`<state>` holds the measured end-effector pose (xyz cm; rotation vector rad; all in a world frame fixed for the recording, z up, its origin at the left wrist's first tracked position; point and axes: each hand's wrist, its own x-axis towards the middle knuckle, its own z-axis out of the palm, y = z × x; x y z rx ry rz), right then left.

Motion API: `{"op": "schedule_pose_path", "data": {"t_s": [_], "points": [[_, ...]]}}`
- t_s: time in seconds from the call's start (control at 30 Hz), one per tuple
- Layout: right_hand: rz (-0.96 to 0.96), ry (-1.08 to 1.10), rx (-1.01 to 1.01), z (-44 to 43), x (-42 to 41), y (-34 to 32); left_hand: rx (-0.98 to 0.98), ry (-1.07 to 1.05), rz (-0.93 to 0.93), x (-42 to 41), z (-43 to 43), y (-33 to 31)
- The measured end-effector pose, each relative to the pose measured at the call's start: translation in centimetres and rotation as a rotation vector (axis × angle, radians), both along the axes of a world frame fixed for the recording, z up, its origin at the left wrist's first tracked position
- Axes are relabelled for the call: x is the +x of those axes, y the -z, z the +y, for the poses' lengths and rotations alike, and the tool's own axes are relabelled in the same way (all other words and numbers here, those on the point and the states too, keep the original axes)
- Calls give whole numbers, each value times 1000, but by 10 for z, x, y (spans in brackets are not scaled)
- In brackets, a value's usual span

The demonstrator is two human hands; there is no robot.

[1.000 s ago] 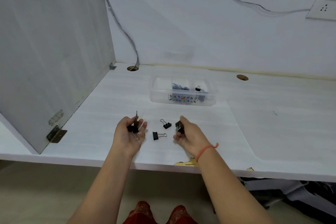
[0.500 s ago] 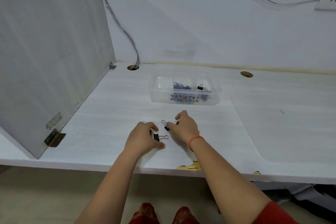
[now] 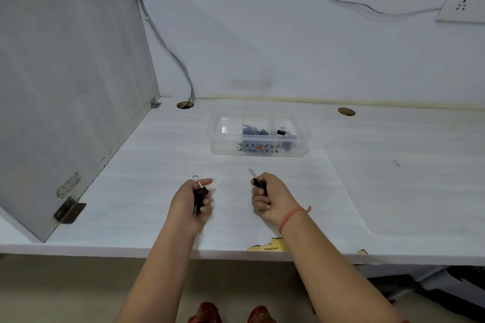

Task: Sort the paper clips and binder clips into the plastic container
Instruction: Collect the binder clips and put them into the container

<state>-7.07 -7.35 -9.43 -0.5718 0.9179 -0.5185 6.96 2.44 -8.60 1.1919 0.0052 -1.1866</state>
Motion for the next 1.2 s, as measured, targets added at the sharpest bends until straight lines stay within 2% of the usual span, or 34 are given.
{"op": "schedule_pose_path", "data": {"t_s": [0.1,0.23,0.43,0.6,0.77,0.97,1.07,1.13,1.2], "points": [[-212,73,87,3,-10,-3,-80,0,281,-12,-7,-3],[-293,131,23,3,-23,-14,-97,-45,368,-32,-17,-12],[-208,366,-30,-7,-38,-35,-125,4,293,-51,-36,-28],[-298,458,74,-32,-55,-49,-177,57,227,-64,-72,-47],[-337,543,55,-74,-59,-85,-183,118,105,-76,-130,-78],[-272,588,-13,-136,-41,-117,-255,36,219,-76,-209,-99],[-144,589,-45,-165,-28,-119,-249,-16,247,-72,-244,-94],[28,525,-124,-184,-17,-113,-210,11,142,-70,-264,-89],[250,401,-262,-198,-11,-106,-150,84,-70,-71,-278,-83]]}}
